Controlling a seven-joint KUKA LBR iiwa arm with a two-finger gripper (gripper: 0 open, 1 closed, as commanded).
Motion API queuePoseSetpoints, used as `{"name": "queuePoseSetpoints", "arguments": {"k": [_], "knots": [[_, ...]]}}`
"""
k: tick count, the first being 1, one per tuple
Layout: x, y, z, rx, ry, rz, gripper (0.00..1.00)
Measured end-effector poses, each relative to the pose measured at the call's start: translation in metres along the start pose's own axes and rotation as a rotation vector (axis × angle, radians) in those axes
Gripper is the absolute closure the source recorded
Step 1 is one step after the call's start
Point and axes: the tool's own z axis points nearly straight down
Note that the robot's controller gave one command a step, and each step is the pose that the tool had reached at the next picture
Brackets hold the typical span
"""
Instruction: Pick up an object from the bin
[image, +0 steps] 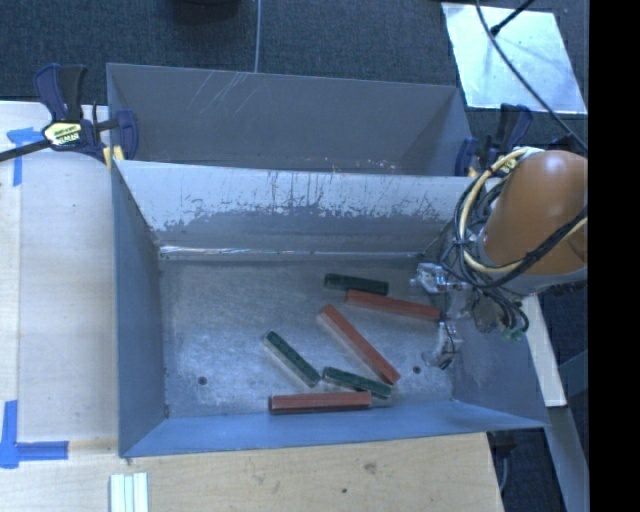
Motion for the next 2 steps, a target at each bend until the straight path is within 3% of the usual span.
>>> {"name": "queuePoseSetpoints", "arguments": {"k": [1, 2], "knots": [[0.0000, 0.0000, 0.0000, 0.000, 0.000, 0.000, 1.00], [0.0000, 0.0001, 0.0000, 0.000, 0.000, -0.001, 0.00]]}}
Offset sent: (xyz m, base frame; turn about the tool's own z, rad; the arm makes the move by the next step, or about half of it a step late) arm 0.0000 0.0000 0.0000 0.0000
